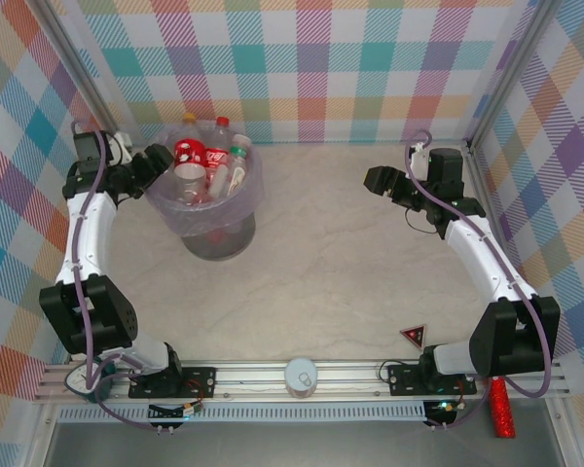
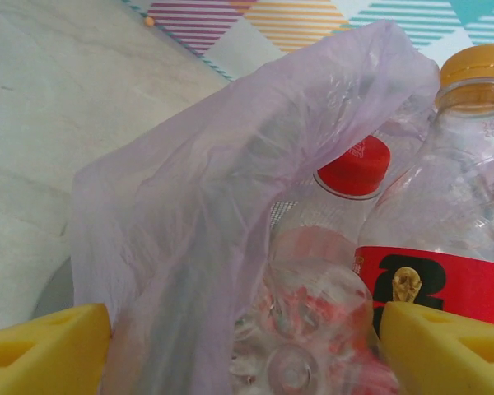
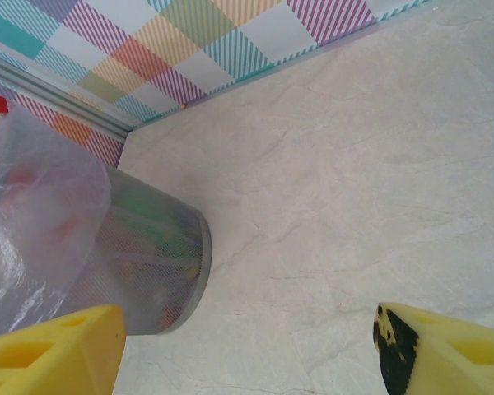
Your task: Put the plastic bottles in the bin
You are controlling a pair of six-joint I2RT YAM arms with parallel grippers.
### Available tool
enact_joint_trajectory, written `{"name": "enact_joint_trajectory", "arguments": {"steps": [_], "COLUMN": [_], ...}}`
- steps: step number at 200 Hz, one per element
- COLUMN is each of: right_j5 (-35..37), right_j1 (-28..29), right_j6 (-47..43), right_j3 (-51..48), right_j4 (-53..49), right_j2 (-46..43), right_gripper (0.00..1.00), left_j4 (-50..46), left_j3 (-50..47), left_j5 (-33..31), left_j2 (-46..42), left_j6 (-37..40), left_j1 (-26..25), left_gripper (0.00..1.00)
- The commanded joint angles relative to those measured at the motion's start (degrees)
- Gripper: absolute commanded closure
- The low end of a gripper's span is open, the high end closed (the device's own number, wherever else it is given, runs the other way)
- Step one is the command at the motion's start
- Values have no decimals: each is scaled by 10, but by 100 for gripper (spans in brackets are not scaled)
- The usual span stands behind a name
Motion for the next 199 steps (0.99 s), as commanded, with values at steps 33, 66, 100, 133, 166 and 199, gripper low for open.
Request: {"name": "enact_joint_trajectory", "arguments": {"steps": [33, 66, 100, 133, 166, 199], "right_j5": [-8, -8, -4, -1, 11, 15], "right_j1": [-3, -3, -3, -3, -3, -9], "right_j6": [-2, -1, -5, -9, -18, -25], "right_j3": [11, 10, 10, 13, 15, 19], "right_j4": [0, 0, -4, -11, -22, -32], "right_j2": [-10, -13, -14, -13, -15, -10], "right_gripper": [21, 21, 21, 21, 21, 20], "left_j4": [29, 69, 109, 158, 57, -4], "left_j3": [-23, -18, 1, 10, 85, 140], "left_j5": [0, -25, -41, -39, -76, -120], "left_j2": [13, 31, 74, 87, 77, 39], "left_j6": [-12, -43, -66, -74, -8, 58], "left_j1": [-106, -170, -226, -254, -251, -227], "left_gripper": [17, 17, 17, 17, 0, 0]}}
